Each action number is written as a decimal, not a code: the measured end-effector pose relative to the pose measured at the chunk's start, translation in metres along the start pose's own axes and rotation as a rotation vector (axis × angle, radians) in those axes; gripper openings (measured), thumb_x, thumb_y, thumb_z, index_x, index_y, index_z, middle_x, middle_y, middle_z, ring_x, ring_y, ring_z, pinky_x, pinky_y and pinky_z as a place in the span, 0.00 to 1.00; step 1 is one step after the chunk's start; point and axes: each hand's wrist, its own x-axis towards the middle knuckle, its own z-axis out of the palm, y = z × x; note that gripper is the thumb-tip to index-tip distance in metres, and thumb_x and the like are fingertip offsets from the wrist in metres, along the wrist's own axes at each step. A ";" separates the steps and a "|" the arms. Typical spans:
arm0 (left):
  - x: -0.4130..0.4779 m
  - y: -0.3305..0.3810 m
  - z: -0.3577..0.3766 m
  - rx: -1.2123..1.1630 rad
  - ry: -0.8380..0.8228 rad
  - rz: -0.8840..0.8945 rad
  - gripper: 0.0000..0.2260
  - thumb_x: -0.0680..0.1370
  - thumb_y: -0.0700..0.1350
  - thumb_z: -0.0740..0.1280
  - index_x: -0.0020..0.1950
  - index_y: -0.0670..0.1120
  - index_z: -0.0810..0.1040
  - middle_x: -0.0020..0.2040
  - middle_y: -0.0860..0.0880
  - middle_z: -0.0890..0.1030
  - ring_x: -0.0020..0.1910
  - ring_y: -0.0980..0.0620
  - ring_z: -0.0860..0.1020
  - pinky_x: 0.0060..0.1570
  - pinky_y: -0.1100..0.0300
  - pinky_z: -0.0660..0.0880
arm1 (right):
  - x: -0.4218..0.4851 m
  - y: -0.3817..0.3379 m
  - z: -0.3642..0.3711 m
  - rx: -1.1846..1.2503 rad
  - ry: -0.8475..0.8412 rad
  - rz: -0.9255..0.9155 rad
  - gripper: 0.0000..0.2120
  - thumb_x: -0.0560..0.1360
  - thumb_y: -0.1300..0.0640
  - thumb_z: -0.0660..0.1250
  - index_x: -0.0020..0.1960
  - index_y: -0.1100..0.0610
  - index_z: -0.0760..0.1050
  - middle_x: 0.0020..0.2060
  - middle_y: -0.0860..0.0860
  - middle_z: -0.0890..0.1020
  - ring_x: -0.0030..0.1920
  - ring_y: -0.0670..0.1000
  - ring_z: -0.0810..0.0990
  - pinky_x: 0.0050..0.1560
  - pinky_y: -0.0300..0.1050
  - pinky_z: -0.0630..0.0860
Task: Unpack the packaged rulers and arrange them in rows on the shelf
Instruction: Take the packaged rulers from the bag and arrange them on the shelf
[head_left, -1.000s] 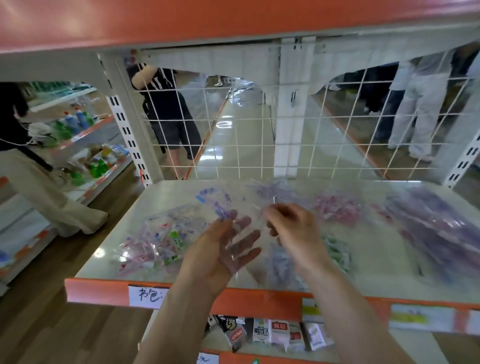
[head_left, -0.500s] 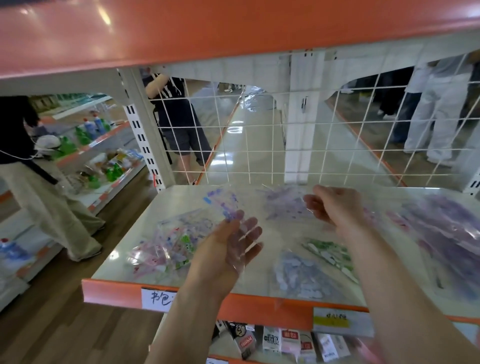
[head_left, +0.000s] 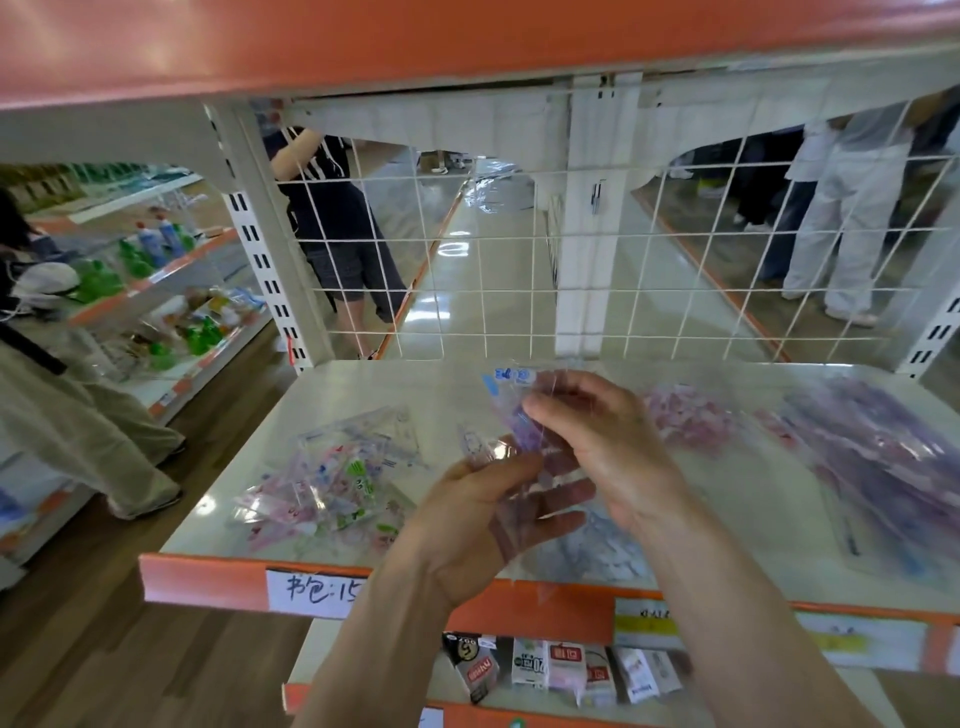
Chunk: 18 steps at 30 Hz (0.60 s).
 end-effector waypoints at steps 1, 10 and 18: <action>-0.001 -0.001 0.000 -0.002 0.006 0.000 0.05 0.71 0.38 0.67 0.44 0.39 0.80 0.47 0.40 0.83 0.43 0.41 0.82 0.43 0.51 0.80 | -0.001 0.000 0.000 0.026 -0.001 0.013 0.04 0.71 0.60 0.72 0.45 0.53 0.80 0.37 0.51 0.83 0.32 0.46 0.80 0.31 0.39 0.75; -0.011 0.000 -0.001 0.020 0.175 0.062 0.10 0.68 0.44 0.70 0.48 0.45 0.81 0.48 0.42 0.83 0.37 0.51 0.80 0.33 0.60 0.73 | -0.005 0.003 -0.002 0.007 -0.005 0.030 0.07 0.74 0.53 0.68 0.51 0.53 0.81 0.39 0.49 0.84 0.40 0.47 0.83 0.38 0.41 0.78; -0.011 0.003 -0.011 -0.074 0.266 0.040 0.07 0.79 0.45 0.63 0.50 0.46 0.79 0.49 0.45 0.83 0.36 0.53 0.79 0.35 0.61 0.73 | -0.013 0.008 -0.015 0.000 0.025 0.038 0.04 0.77 0.59 0.66 0.49 0.57 0.79 0.36 0.50 0.85 0.39 0.47 0.84 0.34 0.37 0.77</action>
